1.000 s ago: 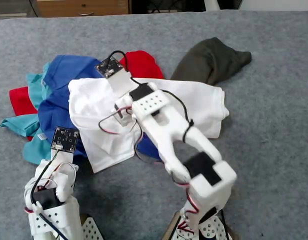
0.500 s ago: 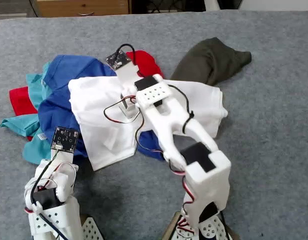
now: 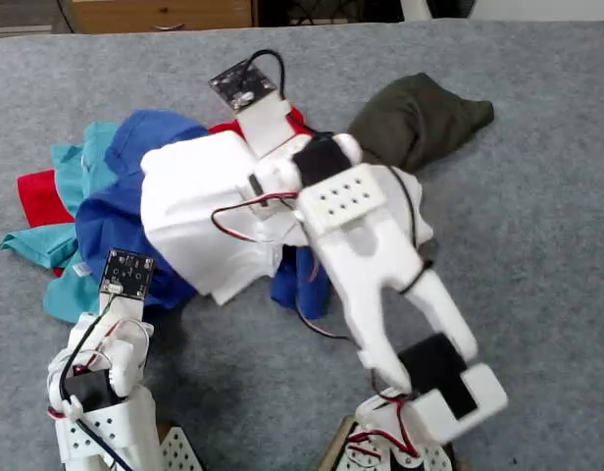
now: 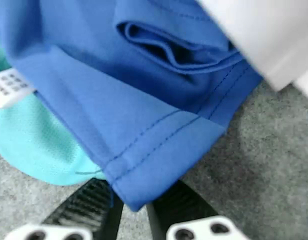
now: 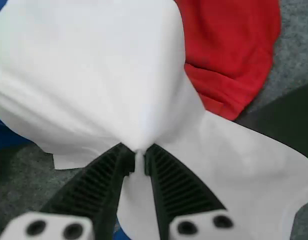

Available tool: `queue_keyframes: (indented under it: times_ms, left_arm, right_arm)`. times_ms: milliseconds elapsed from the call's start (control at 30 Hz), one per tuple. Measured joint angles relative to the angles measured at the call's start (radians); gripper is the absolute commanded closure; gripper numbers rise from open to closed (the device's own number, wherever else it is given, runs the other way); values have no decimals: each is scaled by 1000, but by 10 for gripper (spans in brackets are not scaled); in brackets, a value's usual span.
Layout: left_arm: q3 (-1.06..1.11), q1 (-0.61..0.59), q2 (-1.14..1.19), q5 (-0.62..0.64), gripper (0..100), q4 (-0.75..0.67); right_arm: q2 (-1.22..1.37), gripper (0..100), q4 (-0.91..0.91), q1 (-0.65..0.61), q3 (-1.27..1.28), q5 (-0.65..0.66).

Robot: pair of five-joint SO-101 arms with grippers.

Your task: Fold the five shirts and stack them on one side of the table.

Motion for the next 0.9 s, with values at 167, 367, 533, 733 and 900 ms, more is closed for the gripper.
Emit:
queue_keyframes:
  times_ms: [167, 367, 533, 733, 900]
  left_arm:
    - [0, 0, 0, 0, 970, 0]
    - [0, 0, 0, 0, 970, 0]
    - [0, 0, 0, 0, 970, 0]
    - [0, 0, 0, 0, 970, 0]
    - [0, 0, 0, 0, 970, 0]
  right_arm:
    - [-149, 984, 61, 143, 0, 0]
    - [-264, 980, 127, 270, 78, 2]
    - [-301, 980, 48, 379, 310, 2]
    - [-315, 980, -227, 476, 681, -2]
    - [-358, 980, -459, 480, 939, 41]
